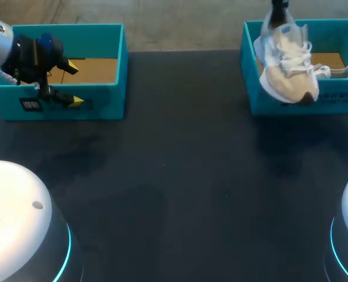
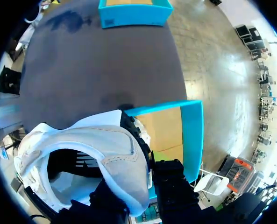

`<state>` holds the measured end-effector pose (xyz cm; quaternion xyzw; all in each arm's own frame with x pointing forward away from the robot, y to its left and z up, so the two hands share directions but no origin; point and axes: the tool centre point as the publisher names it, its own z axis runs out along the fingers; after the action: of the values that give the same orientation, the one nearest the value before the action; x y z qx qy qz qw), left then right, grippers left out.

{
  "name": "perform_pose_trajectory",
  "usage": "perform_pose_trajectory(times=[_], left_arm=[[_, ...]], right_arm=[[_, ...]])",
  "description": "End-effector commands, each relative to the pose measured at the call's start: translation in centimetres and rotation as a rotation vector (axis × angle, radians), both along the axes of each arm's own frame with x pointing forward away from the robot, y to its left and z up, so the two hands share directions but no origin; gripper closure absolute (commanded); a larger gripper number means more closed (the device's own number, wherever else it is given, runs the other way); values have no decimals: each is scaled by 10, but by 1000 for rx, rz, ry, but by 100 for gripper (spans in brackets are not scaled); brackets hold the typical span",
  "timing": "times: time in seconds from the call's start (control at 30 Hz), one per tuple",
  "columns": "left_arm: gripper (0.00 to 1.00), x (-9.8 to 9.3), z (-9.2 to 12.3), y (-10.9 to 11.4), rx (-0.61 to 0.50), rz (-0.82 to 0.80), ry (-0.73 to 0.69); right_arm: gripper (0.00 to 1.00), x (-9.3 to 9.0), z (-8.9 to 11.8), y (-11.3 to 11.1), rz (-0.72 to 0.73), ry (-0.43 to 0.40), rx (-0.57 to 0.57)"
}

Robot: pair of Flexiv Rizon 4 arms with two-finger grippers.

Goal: Take the shoe out of the shoebox, open the shoe tongue, remove and reinsert the insole, then place the shoe into the shoebox

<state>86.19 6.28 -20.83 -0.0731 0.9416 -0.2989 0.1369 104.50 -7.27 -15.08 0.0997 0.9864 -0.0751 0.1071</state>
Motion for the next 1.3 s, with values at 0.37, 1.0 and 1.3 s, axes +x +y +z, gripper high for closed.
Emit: perform_pose_trajectory(times=[0.37,1.0,1.3], left_arm=[[0,0,0,0,2,-1,1],[0,0,0,0,2,-1,1],[0,0,0,0,2,-1,1]], right_arm=[[100,55,-9,-61,1,22,20],[100,81,-14,-108,-24,20,34],[100,81,-14,-108,-24,20,34]])
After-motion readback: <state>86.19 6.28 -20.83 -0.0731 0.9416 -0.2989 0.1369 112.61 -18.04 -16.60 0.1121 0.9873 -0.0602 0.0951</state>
